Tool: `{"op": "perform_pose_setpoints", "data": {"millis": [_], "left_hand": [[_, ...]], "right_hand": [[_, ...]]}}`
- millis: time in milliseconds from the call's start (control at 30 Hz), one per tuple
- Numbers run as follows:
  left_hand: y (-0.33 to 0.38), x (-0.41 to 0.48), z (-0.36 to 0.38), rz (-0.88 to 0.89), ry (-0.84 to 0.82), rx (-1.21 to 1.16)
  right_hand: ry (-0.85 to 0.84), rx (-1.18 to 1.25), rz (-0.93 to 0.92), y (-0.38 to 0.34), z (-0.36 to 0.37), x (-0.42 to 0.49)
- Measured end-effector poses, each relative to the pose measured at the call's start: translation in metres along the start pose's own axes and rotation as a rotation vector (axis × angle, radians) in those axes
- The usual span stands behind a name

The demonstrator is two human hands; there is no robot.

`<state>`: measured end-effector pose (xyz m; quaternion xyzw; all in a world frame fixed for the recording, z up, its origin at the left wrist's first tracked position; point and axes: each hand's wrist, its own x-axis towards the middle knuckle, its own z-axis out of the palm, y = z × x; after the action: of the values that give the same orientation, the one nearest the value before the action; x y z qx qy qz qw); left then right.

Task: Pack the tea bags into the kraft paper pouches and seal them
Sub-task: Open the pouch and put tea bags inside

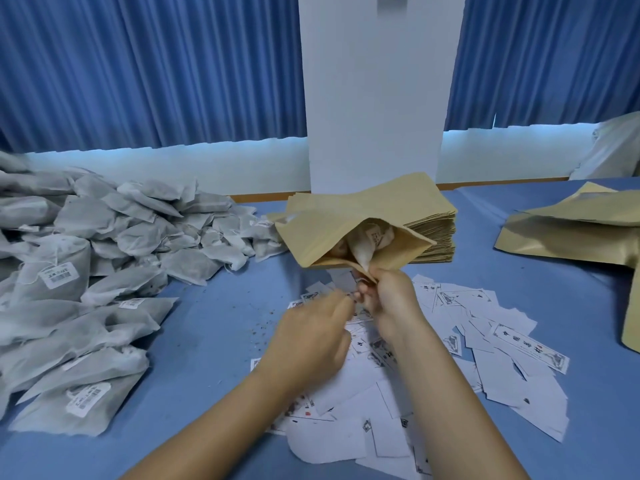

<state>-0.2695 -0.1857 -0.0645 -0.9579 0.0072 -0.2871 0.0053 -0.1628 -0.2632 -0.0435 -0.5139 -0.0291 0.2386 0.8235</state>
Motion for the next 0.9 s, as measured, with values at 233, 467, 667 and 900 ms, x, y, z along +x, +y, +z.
{"op": "perform_pose_setpoints", "data": {"millis": [233, 467, 667, 900], "left_hand": [[-0.029, 0.003, 0.042, -0.364, -0.343, -0.322], [-0.032, 0.0, 0.039, -0.367, -0.321, -0.291], [-0.035, -0.004, 0.04, -0.317, -0.315, -0.139], [-0.033, -0.001, 0.041, -0.218, -0.389, 0.073]], "right_hand": [[0.027, -0.008, -0.08, 0.006, 0.001, 0.003], [0.052, 0.015, -0.059, 0.008, -0.001, 0.003], [0.068, -0.011, -0.062, 0.013, 0.001, 0.004], [0.071, 0.01, -0.074, 0.012, 0.002, 0.003]]}}
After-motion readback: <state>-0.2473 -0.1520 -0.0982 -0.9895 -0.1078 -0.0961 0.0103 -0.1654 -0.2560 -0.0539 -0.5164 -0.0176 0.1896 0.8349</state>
